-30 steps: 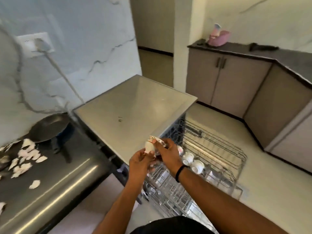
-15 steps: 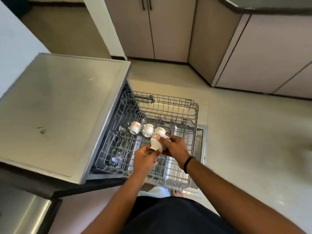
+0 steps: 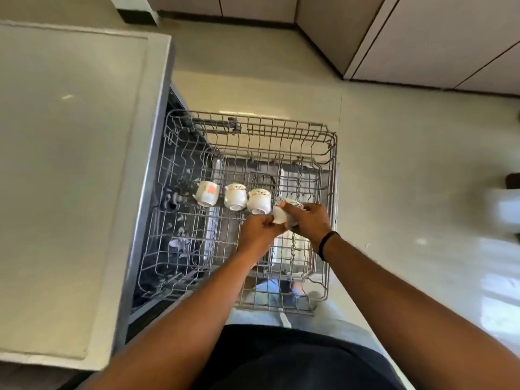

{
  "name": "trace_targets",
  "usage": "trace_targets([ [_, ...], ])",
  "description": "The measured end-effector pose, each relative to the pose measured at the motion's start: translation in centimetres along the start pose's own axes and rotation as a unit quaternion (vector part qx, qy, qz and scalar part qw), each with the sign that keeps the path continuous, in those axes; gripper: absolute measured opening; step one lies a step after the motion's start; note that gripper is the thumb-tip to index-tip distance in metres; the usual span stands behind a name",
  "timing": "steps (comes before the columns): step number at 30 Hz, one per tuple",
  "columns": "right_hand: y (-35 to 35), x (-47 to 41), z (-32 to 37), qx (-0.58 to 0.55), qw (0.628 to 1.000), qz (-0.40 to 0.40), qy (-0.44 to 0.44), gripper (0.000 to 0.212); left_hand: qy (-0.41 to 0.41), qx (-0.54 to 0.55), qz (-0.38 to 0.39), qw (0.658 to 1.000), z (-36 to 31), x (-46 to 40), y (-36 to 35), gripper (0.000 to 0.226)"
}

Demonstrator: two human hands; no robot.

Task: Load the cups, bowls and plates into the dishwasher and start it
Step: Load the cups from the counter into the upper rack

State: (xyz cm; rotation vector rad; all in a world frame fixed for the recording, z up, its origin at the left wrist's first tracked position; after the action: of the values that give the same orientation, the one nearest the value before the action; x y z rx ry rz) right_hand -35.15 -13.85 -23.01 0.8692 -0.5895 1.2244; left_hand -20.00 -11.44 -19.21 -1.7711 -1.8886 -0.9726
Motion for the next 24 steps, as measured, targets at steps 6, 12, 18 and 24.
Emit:
trace_targets([
  [6, -1.0, -6.7, -1.9, 0.041, 0.998, -0.032, -0.022, 0.091, 0.016, -0.03, -0.014, 0.999, 2.7, -5.7, -2.3, 0.018],
  [12, -3.0, -11.2, -1.8, 0.107, 0.992, -0.06, 0.014, 0.058, 0.065, 0.071, -0.133, 0.986, 7.0, -10.2, -4.1, 0.013],
  [18, -2.8, -13.1, -3.2, 0.133, 0.985, -0.096, 0.045, 0.063, 0.09, 0.142, -0.227, 0.959, 8.7, -11.0, -5.3, 0.009],
  [24, -4.0, -13.1, -3.9, 0.13, 0.986, -0.089, 0.058, 0.064, 0.083, 0.165, -0.246, 0.952, 10.2, -10.7, -4.7, 0.007],
])
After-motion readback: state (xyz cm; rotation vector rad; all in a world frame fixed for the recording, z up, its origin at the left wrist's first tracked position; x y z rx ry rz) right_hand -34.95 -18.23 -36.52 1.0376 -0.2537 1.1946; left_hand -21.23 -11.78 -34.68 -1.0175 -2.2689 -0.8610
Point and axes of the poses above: each hand's wrist, its own x-axis away from the middle knuckle, its own y-axis out of the back of the hand, z = x × y, the point moved 7 cm from there along -x, towards the middle knuckle, and after that the axes turned 6 degrees about -z, right-handed, at the moved point
